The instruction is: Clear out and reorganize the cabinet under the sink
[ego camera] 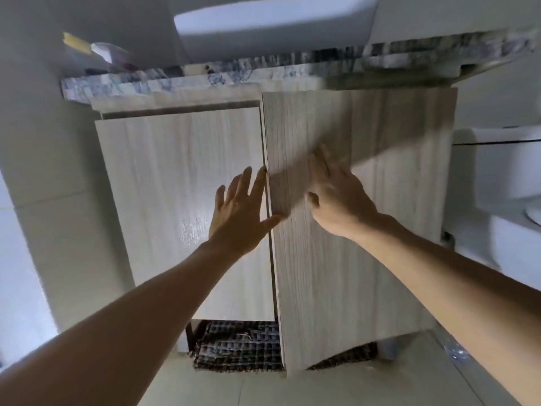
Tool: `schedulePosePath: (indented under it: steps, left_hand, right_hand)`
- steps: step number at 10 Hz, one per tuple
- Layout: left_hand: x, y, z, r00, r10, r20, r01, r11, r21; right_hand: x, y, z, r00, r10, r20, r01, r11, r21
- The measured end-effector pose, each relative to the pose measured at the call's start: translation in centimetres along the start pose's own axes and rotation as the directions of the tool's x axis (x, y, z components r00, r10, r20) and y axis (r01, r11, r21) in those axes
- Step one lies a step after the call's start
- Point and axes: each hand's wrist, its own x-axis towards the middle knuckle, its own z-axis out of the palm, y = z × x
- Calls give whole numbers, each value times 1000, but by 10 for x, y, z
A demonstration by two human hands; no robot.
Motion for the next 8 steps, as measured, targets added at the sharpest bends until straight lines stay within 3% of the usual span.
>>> schedulePosePath:
  steps: [2, 5, 6, 7, 8]
  left_hand:
    - [51, -28, 32, 983, -179, 47, 170, 973, 156]
    - [77, -39, 79, 972, -223, -70, 233, 945, 227]
    - [75, -37, 77, 972, -235, -30, 235, 943, 235]
    - [70, -29, 64, 953, -298, 59, 278, 932, 231]
    - [38, -8, 54, 916, -238, 323, 196, 968, 157]
  right_hand:
    - [36, 14, 39, 993, 46, 108, -23, 979, -200]
    - [70, 26, 91, 991, 101, 82, -81, 972, -221]
    - [69, 26, 89, 989, 100, 105, -77, 976, -205]
    - [69, 22, 67, 977, 116, 180, -90, 986, -143]
    - [50, 17, 37, 926, 205, 318, -232, 971, 51]
